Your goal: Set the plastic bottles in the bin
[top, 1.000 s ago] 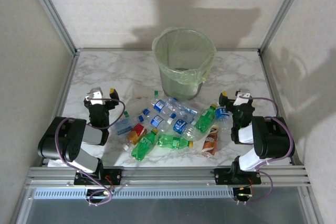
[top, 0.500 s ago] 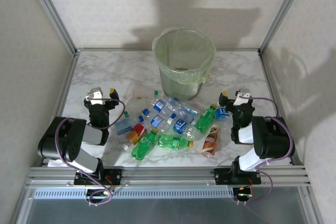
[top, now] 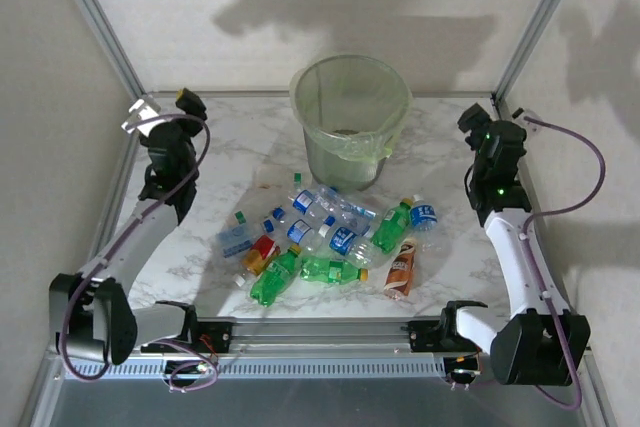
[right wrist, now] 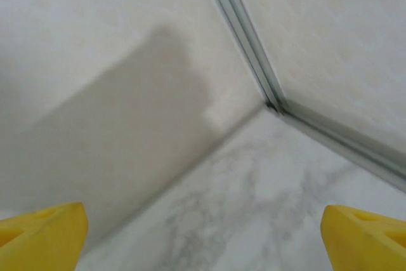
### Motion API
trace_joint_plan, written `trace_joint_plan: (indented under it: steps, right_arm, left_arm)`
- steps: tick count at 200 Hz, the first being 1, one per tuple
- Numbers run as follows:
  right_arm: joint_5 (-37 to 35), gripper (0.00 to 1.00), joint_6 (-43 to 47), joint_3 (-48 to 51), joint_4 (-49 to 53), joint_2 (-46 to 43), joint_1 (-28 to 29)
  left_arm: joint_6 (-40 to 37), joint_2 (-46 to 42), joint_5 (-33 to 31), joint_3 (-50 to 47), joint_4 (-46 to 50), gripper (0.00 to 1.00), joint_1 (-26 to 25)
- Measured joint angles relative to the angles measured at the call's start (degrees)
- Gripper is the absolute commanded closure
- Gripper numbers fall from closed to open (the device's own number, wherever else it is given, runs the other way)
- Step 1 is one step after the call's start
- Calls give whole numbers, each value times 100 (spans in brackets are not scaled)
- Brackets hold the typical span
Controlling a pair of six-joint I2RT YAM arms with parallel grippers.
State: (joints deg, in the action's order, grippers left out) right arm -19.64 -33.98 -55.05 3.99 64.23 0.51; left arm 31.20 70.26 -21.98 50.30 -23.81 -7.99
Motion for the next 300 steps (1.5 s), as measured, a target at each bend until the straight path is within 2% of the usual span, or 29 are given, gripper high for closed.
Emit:
trace_joint_plan:
  steps: [15,30,50,67,84,99,138,214,239,300]
  right_arm:
    - [9,8,-72,-339,1097,328,131]
    - [7,1,-42,-549,2006,643,420]
    - [114,10,26,-608,2927,796,909]
    - [205,11,70,-688,3556,929,1237]
    - [284,15,4,-767,4033,1115,1386]
    - [367,15,-24,-772,4382,1261,1436]
    - [428,15,-59,-761,4940,1497,1545]
    - [772,15,-13,15,4673,1947,1545]
    - [767,9,-33,33,4583,2118,1545]
    - [750,12,-57,33,4162,2643,1451]
  left_arm:
    - [492,-107,17,190,632,12,-520]
    - [745,-105,50,315,1250,15,-1191]
    - [857,-105,149,468,1965,16,-1945]
    - [848,-114,299,645,2317,16,-2210]
    - [837,-140,450,820,2505,20,-2229]
    - [807,-162,557,984,2651,21,-2229]
    - [787,-229,780,1115,2715,16,-2229]
    - [881,-243,1058,1102,2789,15,-2229]
    - [1008,-295,1176,1045,2789,16,-2229]
    - [1303,-616,1276,772,2774,18,-2229]
